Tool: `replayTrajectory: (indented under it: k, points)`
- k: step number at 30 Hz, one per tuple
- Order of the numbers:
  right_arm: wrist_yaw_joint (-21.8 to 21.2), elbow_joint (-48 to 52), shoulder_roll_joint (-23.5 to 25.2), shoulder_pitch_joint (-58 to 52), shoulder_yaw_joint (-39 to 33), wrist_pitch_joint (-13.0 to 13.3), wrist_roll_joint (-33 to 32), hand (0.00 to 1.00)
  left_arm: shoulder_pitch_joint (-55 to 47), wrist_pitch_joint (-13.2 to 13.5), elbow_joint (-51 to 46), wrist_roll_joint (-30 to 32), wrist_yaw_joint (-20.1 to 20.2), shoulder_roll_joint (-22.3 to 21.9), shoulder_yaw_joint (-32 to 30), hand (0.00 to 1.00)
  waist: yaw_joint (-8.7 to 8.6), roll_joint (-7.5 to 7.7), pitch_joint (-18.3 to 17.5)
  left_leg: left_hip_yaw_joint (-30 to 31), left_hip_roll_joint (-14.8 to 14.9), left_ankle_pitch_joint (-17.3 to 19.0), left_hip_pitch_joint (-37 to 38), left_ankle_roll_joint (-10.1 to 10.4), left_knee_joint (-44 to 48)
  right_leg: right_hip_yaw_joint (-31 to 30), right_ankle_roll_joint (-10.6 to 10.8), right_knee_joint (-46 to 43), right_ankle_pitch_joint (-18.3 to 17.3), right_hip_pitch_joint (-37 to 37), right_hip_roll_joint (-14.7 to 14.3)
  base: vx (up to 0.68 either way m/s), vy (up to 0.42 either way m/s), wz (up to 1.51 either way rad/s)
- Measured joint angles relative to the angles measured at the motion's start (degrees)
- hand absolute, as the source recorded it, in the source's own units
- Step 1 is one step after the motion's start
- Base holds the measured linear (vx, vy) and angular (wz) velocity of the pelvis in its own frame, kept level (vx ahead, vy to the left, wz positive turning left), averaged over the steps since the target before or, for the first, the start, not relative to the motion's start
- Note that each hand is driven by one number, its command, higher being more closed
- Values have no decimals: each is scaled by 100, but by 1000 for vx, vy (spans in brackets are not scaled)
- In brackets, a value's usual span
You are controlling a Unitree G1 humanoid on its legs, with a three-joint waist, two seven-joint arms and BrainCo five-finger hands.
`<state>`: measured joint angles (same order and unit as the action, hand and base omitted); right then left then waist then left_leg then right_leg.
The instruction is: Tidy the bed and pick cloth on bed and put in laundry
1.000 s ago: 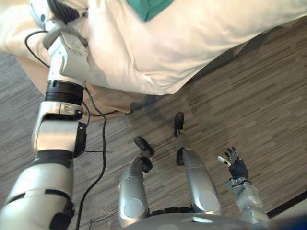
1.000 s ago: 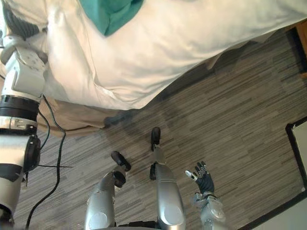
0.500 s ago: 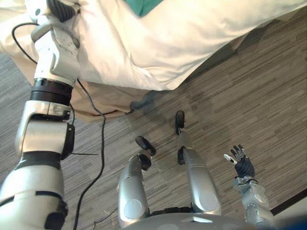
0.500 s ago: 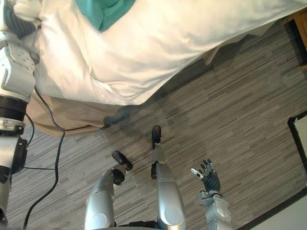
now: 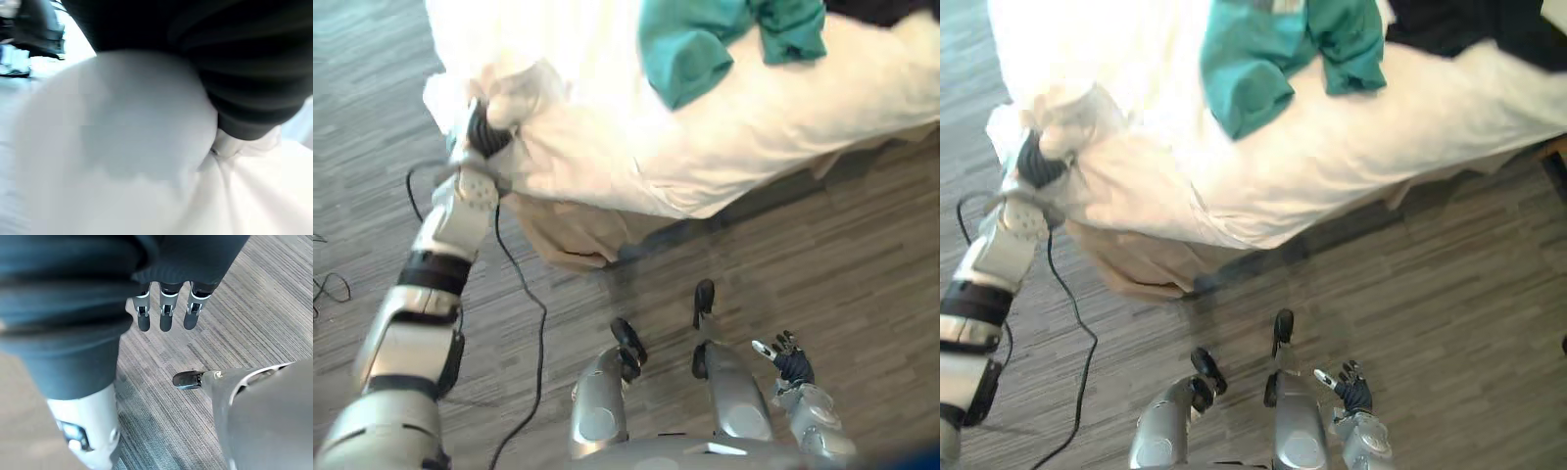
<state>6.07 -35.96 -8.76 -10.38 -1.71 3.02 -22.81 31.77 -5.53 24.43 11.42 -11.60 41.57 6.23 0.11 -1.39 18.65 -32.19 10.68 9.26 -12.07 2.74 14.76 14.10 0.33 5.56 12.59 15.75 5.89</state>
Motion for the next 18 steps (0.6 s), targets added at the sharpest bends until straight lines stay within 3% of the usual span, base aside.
replayTrajectory:
  k: [1,5,9,14,18]
  points:
    - [51,-89,28,-128,-18,-90,2,0,-521,162,-150,-181,24,-67,-192,0,82,8,-266,65,-19,-22,34,29,-81,100,1,0,-50,-47,-1,67,34,30]
    - [74,-579,176,-263,-170,-510,56,0,-1843,478,-396,-420,283,-428,-592,0,186,12,-735,282,-112,-116,584,109,-501,380,107,3,-257,-581,0,108,38,31]
    - [-32,-864,187,-365,-272,-872,72,0,-2941,706,-645,-585,499,-1292,-820,0,280,31,-1230,479,-209,-195,1193,175,-969,719,195,29,-513,-1147,13,102,42,28]
    - [-153,-1141,193,-342,-287,-1029,52,0,-3559,840,-465,-863,481,-2428,-860,0,339,45,-1517,623,-288,-235,1788,212,-1345,1124,310,30,-677,-1673,17,99,52,19]
    - [-242,-1354,213,-273,-330,-1030,54,0,-3575,966,245,-988,480,-2882,-958,0,332,70,-1589,627,-322,-228,2084,220,-1476,1252,335,30,-710,-1908,19,62,45,3]
